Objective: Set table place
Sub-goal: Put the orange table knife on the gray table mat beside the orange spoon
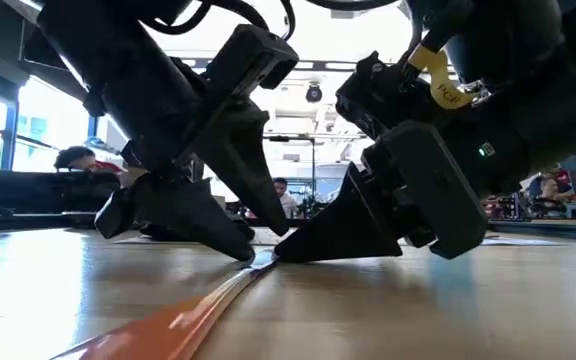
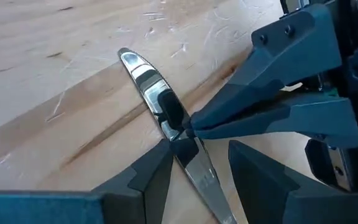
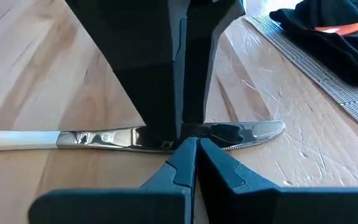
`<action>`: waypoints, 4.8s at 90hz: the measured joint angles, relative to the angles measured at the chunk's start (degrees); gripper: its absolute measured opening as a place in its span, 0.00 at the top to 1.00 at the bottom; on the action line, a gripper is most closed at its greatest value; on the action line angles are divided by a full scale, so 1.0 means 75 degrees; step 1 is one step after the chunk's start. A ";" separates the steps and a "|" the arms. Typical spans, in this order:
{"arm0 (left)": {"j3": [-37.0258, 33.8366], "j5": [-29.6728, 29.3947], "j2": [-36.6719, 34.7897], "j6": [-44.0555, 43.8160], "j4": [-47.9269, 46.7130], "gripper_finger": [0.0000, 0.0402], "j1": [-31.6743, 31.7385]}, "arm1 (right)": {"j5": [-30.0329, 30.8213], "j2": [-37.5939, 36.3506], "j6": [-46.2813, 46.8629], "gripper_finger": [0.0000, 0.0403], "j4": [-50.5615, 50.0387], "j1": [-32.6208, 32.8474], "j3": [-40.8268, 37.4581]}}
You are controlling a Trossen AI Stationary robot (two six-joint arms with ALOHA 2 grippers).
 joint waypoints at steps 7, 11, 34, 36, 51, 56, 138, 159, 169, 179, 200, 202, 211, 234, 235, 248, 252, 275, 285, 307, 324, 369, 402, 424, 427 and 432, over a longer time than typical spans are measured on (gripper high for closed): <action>-0.0005 0.0016 0.0000 0.0041 0.0000 0.64 0.0004 | 0.0038 -0.0013 -0.0003 1.00 0.0005 0.0036 0.0000; -0.0006 0.0017 0.0000 0.0043 0.0000 0.64 0.0005 | 0.0095 -0.0059 -0.0011 1.00 -0.0029 0.0074 0.0003; -0.0006 -0.0027 0.0009 0.0205 0.0003 0.64 -0.0011 | -0.0067 -0.0242 0.0004 1.00 -0.0084 0.0087 0.0003; -0.0006 -0.0022 0.0006 0.0206 0.0003 0.64 -0.0010 | -0.0081 -0.0242 0.0004 1.00 -0.0081 0.0087 0.0003; -0.0009 -0.0032 0.0006 0.0247 -0.0003 0.64 -0.0010 | -0.0018 -0.0248 0.0002 1.00 -0.0076 0.0090 0.0003; -0.0009 -0.0012 0.0006 0.0247 -0.0006 0.64 -0.0010 | 0.0005 -0.0253 0.0037 1.00 -0.0106 0.0083 0.0003; -0.0006 0.0364 0.0038 0.1001 0.0387 0.77 -0.0015 | 0.0128 -0.0254 0.0546 1.00 -0.0476 -0.0020 0.0026; -0.0017 0.0241 0.0038 0.1412 0.0356 0.98 -0.0015 | 0.0151 -0.0248 0.0569 1.00 -0.0456 -0.0020 0.0017; -0.0020 0.0179 0.0038 0.1522 0.0361 0.99 -0.0021 | 0.0151 -0.0248 0.0623 1.00 -0.0456 -0.0017 0.0015; -0.0020 0.0119 0.0038 0.1703 0.0375 1.00 -0.0028 | 0.0138 -0.0275 0.0669 1.00 -0.0483 -0.0017 0.0013; -0.0044 0.0046 -0.0183 0.2522 0.0305 1.00 -0.0210 | -0.0166 -0.1476 0.1098 1.00 -0.1185 0.0047 0.0014; -0.0044 0.0008 -0.0233 0.2625 0.0303 1.00 -0.0246 | -0.0173 -0.1653 0.1193 1.00 -0.1394 0.0094 0.0015; -0.0044 -0.0252 -0.0550 0.3067 0.0343 1.00 -0.0351 | -0.0283 -0.2563 0.1436 1.00 -0.2523 0.0352 0.0006; -0.0035 -0.0660 -0.1385 0.4261 0.0634 1.00 -0.0497 | -0.0213 -0.4771 0.2164 1.00 -0.4055 0.1062 0.0012; -0.0035 -0.0671 -0.1437 0.4316 0.0651 1.00 -0.0509 | -0.0213 -0.4842 0.2160 1.00 -0.4056 0.1097 0.0012; -0.0035 -0.0700 -0.2041 0.5045 0.0711 1.00 -0.0534 | -0.0253 -0.5371 0.2451 1.00 -0.4343 0.1412 0.0012; -0.0034 -0.0735 -0.2220 0.5273 0.0738 1.00 -0.0511 | -0.0227 -0.5393 0.2680 1.00 -0.4335 0.1492 0.0012; -0.0026 -0.0800 -0.2857 0.6387 0.0759 1.00 -0.0246 | -0.0178 -0.4886 0.3002 0.93 -0.5193 0.1170 0.0012; -0.0023 -0.0622 -0.2923 0.6784 0.0784 1.00 -0.0072 | -0.0290 -0.4418 0.2598 0.81 -0.5312 0.0797 0.0012; -0.0023 0.0833 -0.2929 0.7650 0.1653 1.00 0.0343 | -0.2324 -0.3618 0.0789 0.60 -0.3590 -0.0246 0.0012; -0.0020 0.1563 -0.2932 0.8092 0.2385 1.00 0.0454 | -0.3120 -0.3309 -0.0018 0.58 -0.2134 -0.0526 0.0012; -0.0020 0.2121 -0.2938 0.8386 0.2711 1.00 0.0486 | -0.3739 -0.3010 -0.1080 0.75 -0.0557 -0.0204 0.0012; -0.0006 0.2100 -0.2938 0.8462 0.2704 1.00 0.0492 | -0.3536 -0.3010 -0.1251 0.98 -0.0561 -0.0219 0.0012; -0.0006 0.1873 -0.3008 0.8363 0.2297 0.99 0.0600 | -0.3082 -0.3091 -0.0768 0.99 -0.0920 -0.0199 0.0012; -0.0006 0.1843 -0.3051 0.8371 0.2168 0.99 0.0619 | -0.3005 -0.3119 -0.0663 1.00 -0.1054 -0.0189 0.0012; -0.0006 0.1821 -0.3150 0.8384 0.1888 0.97 0.0640 | -0.2863 -0.3135 -0.0487 1.00 -0.1217 -0.0177 0.0012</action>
